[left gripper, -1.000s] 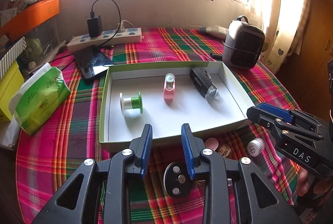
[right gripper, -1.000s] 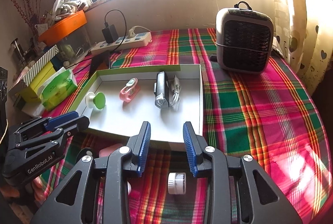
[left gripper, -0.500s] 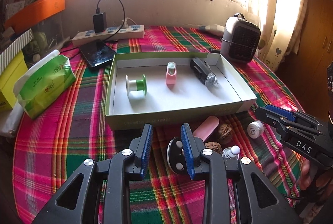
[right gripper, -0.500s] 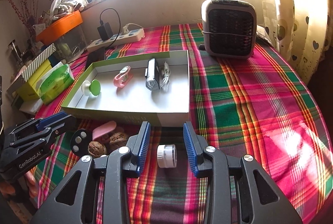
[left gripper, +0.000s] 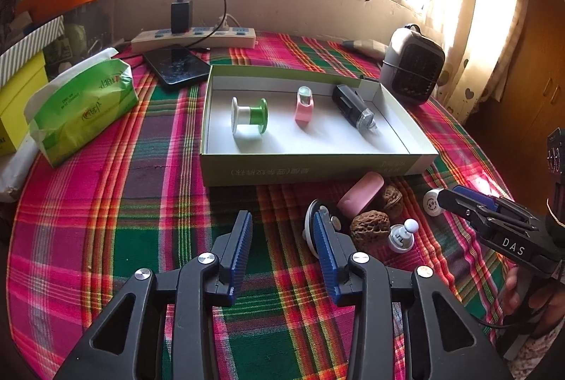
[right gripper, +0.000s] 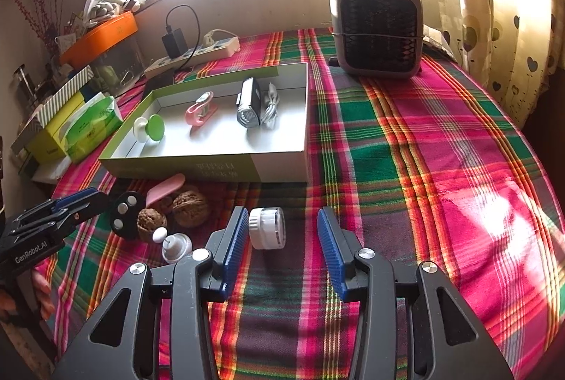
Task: Organize objects
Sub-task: 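Grasp the black dotted disc with the left gripper while the right grasps the white round jar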
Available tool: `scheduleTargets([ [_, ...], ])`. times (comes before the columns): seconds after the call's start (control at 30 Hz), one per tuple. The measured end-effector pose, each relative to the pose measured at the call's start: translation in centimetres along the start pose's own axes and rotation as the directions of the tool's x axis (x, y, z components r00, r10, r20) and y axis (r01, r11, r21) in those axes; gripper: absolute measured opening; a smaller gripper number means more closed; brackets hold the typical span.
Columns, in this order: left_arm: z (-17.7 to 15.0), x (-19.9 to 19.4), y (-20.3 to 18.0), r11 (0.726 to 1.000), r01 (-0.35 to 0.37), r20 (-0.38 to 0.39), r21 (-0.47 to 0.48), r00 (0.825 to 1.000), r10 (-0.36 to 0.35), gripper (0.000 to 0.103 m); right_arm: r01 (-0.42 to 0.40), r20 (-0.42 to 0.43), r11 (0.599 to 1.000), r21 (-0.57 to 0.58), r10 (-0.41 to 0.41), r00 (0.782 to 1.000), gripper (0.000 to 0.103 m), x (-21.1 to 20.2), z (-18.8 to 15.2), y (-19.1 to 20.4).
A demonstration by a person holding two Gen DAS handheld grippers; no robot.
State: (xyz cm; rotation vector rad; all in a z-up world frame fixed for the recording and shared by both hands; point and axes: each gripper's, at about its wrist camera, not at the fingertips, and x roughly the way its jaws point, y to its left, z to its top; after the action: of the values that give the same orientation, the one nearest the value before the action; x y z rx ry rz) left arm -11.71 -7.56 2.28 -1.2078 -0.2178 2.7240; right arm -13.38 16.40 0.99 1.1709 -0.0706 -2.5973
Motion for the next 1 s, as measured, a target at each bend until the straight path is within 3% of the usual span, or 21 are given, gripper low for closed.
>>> scheduleTargets([
  [0.23, -0.5, 0.6, 0.2, 0.999, 0.041, -0.023, -0.018, 0.999, -0.042, 0.037, -0.002, -0.023, 1.000, -0.014, 0.002, 1.000, 0.044, 0.6, -0.2, 0.3],
  [0.33, -0.6, 0.7, 0.2, 0.998, 0.057, -0.030, -0.024, 0.998, -0.057, 0.037, -0.008, -0.035, 1.000, -0.019, 0.007, 0.999, 0.049, 1.0, -0.3, 0.4],
  [0.77, -0.5, 2.0, -0.9, 0.992, 0.124, -0.075, -0.017, 0.989, -0.125, 0.040, 0.012, -0.062, 0.998, -0.060, -0.015, 0.998, 0.049, 1.8, -0.2, 1.1],
  [1.0, -0.2, 2.4, -1.3, 0.995, 0.099, -0.076, 0.000, 0.992, -0.099, 0.040, 0.012, -0.061, 0.998, -0.063, -0.016, 0.998, 0.049, 2.0, -0.1, 1.1],
])
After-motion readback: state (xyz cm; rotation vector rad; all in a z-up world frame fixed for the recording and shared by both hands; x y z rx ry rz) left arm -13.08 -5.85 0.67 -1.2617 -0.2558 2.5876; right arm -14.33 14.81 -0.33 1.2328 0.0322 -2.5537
